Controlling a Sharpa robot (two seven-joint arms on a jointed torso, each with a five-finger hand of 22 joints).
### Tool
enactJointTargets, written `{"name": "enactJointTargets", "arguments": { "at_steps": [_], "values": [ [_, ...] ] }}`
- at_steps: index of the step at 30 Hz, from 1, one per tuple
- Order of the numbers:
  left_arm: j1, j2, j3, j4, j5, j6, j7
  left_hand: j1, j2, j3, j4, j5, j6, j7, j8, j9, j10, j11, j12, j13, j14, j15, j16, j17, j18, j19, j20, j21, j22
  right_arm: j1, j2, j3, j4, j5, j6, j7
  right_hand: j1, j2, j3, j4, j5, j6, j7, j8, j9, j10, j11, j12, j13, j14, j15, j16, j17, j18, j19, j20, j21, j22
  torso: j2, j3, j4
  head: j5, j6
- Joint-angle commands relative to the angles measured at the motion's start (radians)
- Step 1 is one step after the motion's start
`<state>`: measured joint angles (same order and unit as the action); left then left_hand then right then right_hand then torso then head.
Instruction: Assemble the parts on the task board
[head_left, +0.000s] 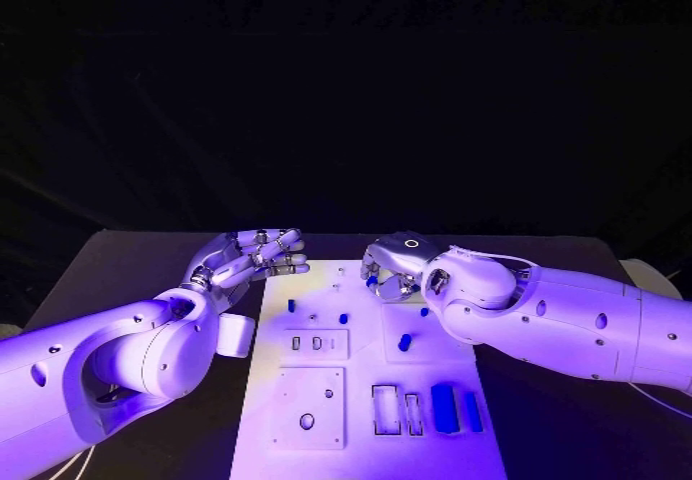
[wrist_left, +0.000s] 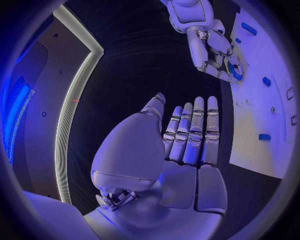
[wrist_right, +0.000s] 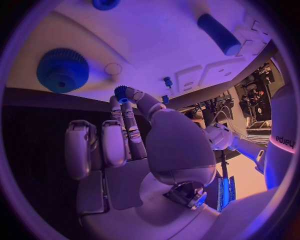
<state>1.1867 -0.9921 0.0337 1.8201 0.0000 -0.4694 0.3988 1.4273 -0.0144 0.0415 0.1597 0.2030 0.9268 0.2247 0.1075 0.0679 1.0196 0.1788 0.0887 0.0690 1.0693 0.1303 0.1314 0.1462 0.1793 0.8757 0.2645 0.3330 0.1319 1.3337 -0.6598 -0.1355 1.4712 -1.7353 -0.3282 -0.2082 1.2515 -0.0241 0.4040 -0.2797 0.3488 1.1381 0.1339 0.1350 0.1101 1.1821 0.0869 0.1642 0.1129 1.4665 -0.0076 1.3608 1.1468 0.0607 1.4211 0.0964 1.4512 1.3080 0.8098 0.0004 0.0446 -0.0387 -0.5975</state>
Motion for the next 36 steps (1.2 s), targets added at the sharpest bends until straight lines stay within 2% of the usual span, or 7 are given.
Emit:
{"name": "enactJointTargets", "arguments": {
  "at_steps": [1,15,25,36],
  "values": [
    [0.002,0.002,0.001,0.001,-0.001,0.017,0.006,-0.001,0.005,0.000,-0.005,0.001,-0.001,0.003,-0.005,-0.001,-0.005,-0.001,-0.006,-0.001,-0.005,0.005,-0.005,0.001,0.004,-0.006,0.002,-0.004,-0.001,0.001,0.017,0.001,-0.013,-0.022,-0.061,-0.019,0.020,0.009,0.013,-0.002,0.008,-0.001,0.005,0.001,0.001,0.021,-0.018,0.001,0.022,0.034,-0.004,0.005,0.003,-0.013,0.010,-0.001,0.006,0.046,0.002,0.0000,0.0013,0.003,0.003],
    [0.003,0.004,0.001,-0.002,0.000,0.019,0.005,0.000,0.005,0.001,-0.005,0.001,-0.002,0.003,-0.006,-0.001,-0.006,-0.001,-0.007,-0.001,-0.005,0.005,-0.006,0.001,0.003,-0.007,0.003,-0.004,-0.001,0.002,0.096,0.004,-0.088,-0.027,-0.104,-0.012,0.020,0.005,0.026,0.000,0.017,0.000,0.006,0.000,0.005,0.023,-0.017,0.002,0.025,0.035,-0.003,0.011,0.009,-0.015,0.015,0.000,0.012,0.057,0.006,0.0012,0.0039,0.006,0.004],
    [0.006,0.006,0.001,-0.006,0.000,0.019,0.005,0.000,0.005,0.001,-0.005,0.001,-0.002,0.003,-0.006,-0.001,-0.006,-0.001,-0.007,-0.001,-0.005,0.005,-0.006,0.001,0.003,-0.007,0.003,-0.004,-0.001,0.002,0.124,0.005,-0.109,-0.028,-0.121,-0.004,0.022,0.004,0.031,0.000,0.020,0.001,0.006,0.000,0.006,0.024,-0.018,0.003,0.027,0.035,-0.003,0.013,0.012,-0.016,0.017,0.000,0.015,0.062,0.011,0.0005,0.0109,0.004,0.006],
    [0.012,0.007,0.001,-0.004,0.000,0.020,0.006,0.000,0.006,0.001,-0.006,0.001,-0.002,0.003,-0.006,-0.001,-0.007,0.000,-0.007,-0.001,-0.006,0.005,-0.007,0.001,0.003,-0.007,0.003,-0.004,-0.002,0.001,0.145,0.005,-0.129,-0.028,-0.113,-0.005,0.021,0.003,0.032,0.001,0.020,0.001,0.006,0.000,0.006,0.024,-0.017,0.003,0.027,0.035,-0.003,0.013,0.011,-0.015,0.017,0.000,0.015,0.061,0.017,0.0001,0.0149,0.006,0.005]
  ]
}}
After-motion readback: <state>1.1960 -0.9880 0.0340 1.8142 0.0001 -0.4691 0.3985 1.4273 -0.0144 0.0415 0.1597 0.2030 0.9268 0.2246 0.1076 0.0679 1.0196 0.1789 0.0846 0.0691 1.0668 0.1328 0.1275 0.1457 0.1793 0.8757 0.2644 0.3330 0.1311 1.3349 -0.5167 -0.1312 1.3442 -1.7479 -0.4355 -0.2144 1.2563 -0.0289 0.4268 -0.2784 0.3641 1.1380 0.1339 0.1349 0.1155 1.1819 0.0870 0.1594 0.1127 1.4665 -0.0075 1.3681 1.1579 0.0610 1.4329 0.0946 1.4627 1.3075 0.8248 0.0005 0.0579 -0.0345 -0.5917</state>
